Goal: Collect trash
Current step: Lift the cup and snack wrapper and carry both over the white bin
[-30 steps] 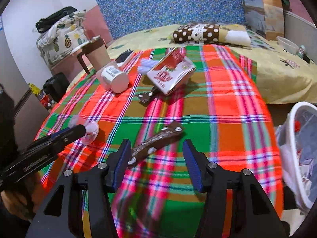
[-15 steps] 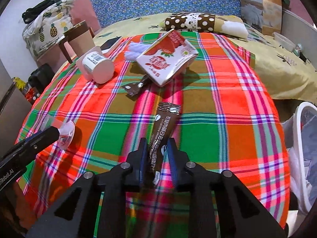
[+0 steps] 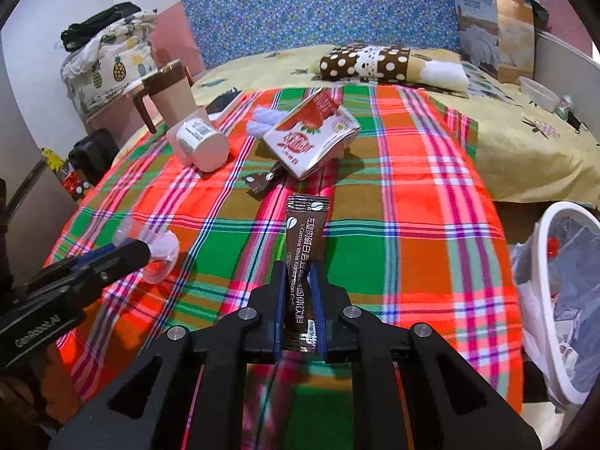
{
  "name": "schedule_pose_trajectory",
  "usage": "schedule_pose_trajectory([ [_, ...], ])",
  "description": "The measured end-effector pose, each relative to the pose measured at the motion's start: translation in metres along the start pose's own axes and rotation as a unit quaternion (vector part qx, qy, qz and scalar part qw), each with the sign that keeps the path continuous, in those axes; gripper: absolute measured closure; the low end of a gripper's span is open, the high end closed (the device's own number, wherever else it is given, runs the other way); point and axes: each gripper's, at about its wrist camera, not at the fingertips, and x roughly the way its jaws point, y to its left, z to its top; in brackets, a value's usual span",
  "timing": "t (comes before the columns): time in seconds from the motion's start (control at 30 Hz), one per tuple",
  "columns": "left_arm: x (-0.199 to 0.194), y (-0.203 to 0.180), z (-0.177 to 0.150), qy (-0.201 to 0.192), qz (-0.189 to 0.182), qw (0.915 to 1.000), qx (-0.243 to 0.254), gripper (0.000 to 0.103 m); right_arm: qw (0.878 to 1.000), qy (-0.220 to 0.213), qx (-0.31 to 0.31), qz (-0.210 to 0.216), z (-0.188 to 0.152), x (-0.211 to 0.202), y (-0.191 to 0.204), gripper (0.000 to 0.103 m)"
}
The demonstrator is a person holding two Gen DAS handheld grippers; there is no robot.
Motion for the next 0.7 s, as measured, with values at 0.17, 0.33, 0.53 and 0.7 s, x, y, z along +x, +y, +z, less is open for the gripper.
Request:
schedule_pose_trajectory([
  [0.17,-0.002,-0.018,-0.002,0.001,-0.011,0.9999,0.012,0.075,1.000,-0.015,0.010,-0.007,-0.002,-0.014,-0.011,0.088],
  [0.33,-0.004,-0.038,-0.003,0.000,-0.020,0.9995,0.026,0.075,0.999,-0.029,0.017,-0.014,-0.004,-0.027,-0.021,0.088],
  [0.53,-0.007,-0.062,-0.005,0.000,-0.032,0.9986,0.043,0.075,0.998,-0.046,0.028,-0.020,-0.008,-0.041,-0.034,0.088],
  [0.7,-0.005,-0.083,-0.008,0.004,-0.040,0.9976,0.056,0.075,0.997,-0.058,0.038,-0.028,-0.012,-0.051,-0.046,0.088],
])
